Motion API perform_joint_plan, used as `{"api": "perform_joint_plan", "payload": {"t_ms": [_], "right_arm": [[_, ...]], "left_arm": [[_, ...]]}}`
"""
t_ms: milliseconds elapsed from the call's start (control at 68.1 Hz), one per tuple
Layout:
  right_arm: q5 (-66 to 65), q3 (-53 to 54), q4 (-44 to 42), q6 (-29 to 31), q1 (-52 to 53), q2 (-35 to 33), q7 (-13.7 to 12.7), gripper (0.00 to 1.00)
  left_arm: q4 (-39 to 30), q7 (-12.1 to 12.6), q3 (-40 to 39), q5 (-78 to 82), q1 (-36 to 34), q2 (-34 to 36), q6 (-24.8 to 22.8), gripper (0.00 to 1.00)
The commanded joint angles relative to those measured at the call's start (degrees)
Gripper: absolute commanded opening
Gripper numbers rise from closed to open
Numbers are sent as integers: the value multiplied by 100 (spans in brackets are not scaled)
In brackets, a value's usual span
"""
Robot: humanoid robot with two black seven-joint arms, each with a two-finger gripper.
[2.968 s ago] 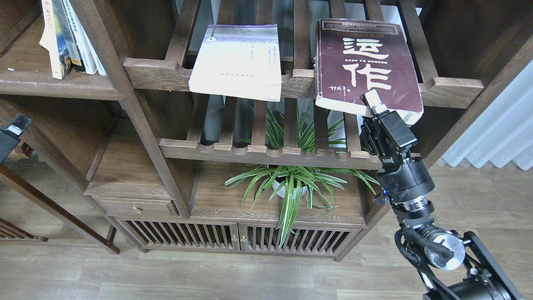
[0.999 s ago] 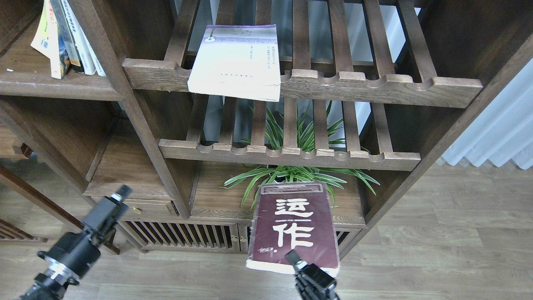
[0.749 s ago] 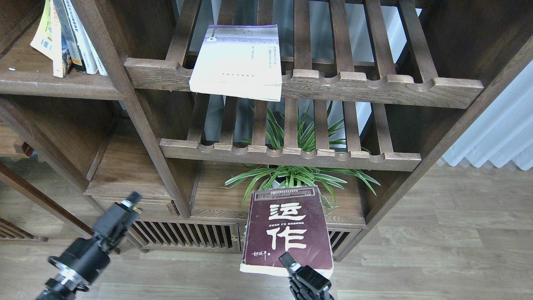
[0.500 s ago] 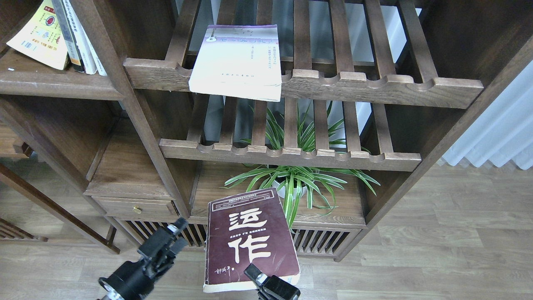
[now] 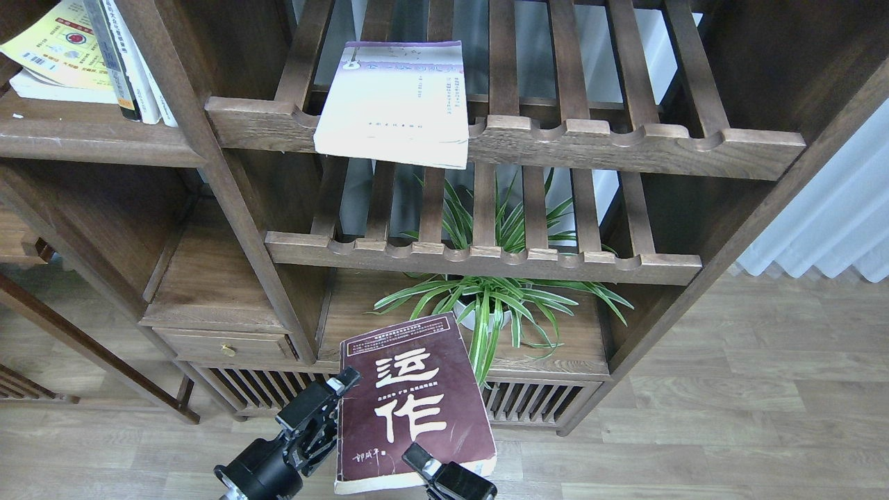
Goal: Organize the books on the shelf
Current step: 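Bring the left gripper to the maroon book and take it from the right gripper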
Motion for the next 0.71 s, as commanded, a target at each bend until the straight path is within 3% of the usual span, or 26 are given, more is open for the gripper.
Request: {"api": "perform_joint_plan", "payload": {"t_ms": [0,162,441,529,691], "right_arm": [[-21,-83,-12,-1,-33,-6,-27,5],[-21,-74,-47,-1,-33,-6,-35,5],[-39,-13,-161,-1,-33,-6,-35,5],[-39,154,-363,-1,28,29,-27,5],[-4,234,-592,-1,204,108,-18,5]], "left_arm": [[-1,27,27,11,-15,-1,0,34],[-10,35,71,11,-15,34,0,25],[-18,44,229,47,-15,43,0,22],[-27,44,273,47,20,87,0,13],[-27,44,265,55,56,210,0,12]]}}
